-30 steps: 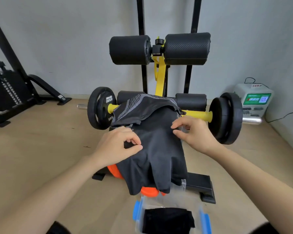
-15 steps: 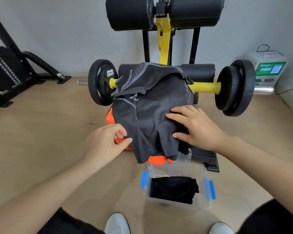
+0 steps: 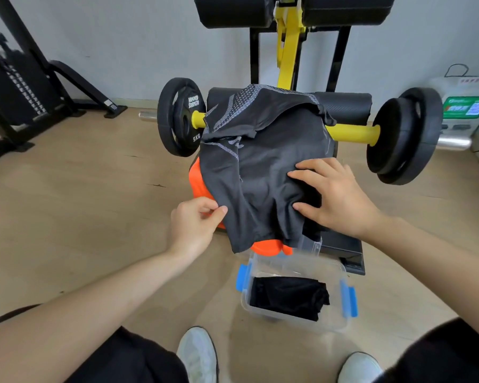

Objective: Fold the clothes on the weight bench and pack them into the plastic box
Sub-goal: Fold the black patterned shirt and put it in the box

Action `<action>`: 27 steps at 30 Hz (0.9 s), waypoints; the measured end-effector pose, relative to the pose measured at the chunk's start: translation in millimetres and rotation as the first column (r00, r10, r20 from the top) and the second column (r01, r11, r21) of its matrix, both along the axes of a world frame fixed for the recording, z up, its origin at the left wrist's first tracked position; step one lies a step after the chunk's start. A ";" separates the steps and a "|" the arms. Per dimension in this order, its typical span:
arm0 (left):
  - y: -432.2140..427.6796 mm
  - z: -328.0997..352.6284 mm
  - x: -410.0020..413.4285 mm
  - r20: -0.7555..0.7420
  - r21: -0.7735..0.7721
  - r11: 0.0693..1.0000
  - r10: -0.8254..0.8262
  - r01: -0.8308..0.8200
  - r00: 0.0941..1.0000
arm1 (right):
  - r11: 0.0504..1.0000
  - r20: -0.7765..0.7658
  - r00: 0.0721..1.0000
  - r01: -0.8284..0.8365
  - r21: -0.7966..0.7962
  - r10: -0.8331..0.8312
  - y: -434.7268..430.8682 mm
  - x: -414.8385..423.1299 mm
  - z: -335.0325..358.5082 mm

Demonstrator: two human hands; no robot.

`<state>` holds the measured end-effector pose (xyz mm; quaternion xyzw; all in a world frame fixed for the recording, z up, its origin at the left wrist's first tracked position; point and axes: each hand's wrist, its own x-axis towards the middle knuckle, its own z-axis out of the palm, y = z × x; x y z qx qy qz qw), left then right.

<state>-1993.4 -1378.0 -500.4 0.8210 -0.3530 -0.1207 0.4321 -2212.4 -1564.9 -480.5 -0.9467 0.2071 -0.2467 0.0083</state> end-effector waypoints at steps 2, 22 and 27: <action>4.5 2.8 -0.7 -0.010 -0.054 0.998 0.011 -0.011 1.000 | 1.000 0.024 1.000 -0.012 -0.024 0.013 4.9 0.8 1.7; 39.8 83.8 9.0 0.055 -0.091 0.841 -0.530 0.533 0.846 | 0.857 0.281 0.955 -0.222 0.465 0.095 89.1 24.8 11.0; 36.6 84.7 11.1 0.115 -0.125 0.805 -0.569 0.580 0.814 | 0.715 0.303 0.952 -0.181 0.676 -0.045 119.7 35.7 10.3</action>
